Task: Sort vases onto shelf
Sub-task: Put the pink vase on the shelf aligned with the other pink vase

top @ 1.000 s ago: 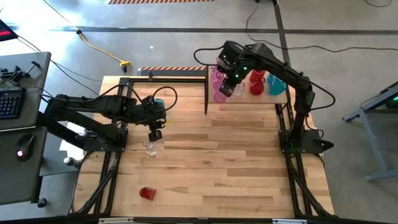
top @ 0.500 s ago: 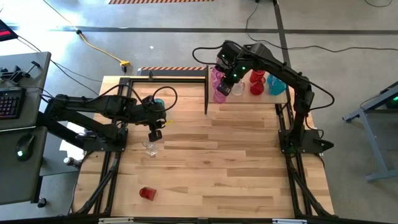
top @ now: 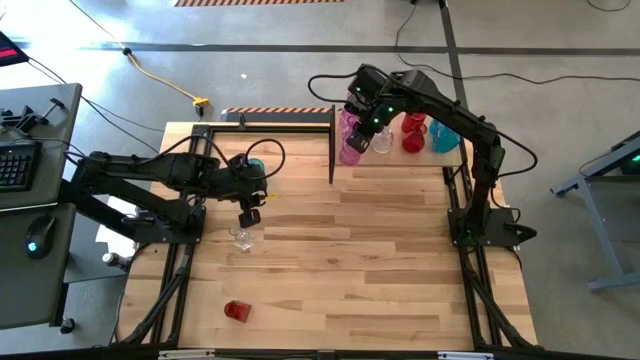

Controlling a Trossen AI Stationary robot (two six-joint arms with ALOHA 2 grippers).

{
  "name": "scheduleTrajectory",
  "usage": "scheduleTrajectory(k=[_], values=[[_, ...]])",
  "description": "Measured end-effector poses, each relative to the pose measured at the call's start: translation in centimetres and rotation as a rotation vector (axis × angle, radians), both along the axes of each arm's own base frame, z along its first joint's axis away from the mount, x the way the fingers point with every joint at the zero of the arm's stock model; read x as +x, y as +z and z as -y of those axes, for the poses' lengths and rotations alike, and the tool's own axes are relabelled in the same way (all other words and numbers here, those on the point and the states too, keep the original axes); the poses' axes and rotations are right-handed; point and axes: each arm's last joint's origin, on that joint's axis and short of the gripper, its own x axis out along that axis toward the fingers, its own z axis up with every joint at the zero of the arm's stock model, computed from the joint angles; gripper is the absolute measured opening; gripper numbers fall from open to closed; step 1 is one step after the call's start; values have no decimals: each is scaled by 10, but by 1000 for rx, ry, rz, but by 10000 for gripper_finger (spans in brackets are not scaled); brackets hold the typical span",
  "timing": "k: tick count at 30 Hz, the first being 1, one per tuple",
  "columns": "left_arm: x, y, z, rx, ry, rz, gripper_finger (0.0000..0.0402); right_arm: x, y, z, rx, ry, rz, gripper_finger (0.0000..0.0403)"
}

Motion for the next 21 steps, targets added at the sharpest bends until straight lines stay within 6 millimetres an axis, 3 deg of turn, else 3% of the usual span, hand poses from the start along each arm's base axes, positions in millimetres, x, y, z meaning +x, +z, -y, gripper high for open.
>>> scheduleTrajectory(k=[21], values=[[0,0,0,0,0,0,90,-2,-1,0,1,-11,-18,59]])
